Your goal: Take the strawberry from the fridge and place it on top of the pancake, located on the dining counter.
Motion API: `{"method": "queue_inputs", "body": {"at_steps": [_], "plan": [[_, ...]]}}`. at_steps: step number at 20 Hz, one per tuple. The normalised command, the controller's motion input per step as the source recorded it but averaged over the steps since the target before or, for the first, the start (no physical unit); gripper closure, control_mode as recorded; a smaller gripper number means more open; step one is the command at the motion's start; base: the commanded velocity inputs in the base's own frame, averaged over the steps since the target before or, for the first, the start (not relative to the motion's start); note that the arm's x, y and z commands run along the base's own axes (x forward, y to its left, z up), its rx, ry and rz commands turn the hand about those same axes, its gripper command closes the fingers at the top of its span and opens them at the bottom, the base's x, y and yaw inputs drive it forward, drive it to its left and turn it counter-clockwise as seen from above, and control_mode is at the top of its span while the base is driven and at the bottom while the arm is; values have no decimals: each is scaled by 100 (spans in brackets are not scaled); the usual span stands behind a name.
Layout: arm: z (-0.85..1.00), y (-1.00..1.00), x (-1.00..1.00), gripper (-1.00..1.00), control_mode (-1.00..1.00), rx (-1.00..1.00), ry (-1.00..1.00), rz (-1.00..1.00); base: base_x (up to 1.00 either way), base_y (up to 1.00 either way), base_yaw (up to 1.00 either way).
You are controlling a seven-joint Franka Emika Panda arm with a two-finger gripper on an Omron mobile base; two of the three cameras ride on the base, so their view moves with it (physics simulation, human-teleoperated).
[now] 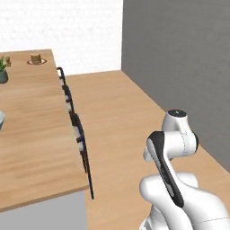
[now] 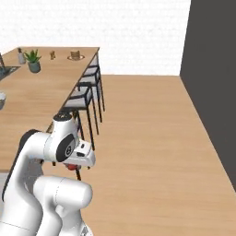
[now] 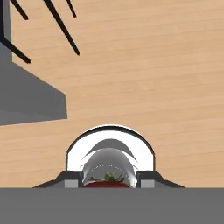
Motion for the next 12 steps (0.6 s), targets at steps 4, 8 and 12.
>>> {"method": "queue_inputs", "body": {"at_steps": [4,8,12], "plan": [[0,0,0,100,100,0,0,0,100,-100,0],[0,0,0,100,100,0,0,0,100,-97,3],[0,0,0,100,100,0,0,0,100,-75,13]]}}
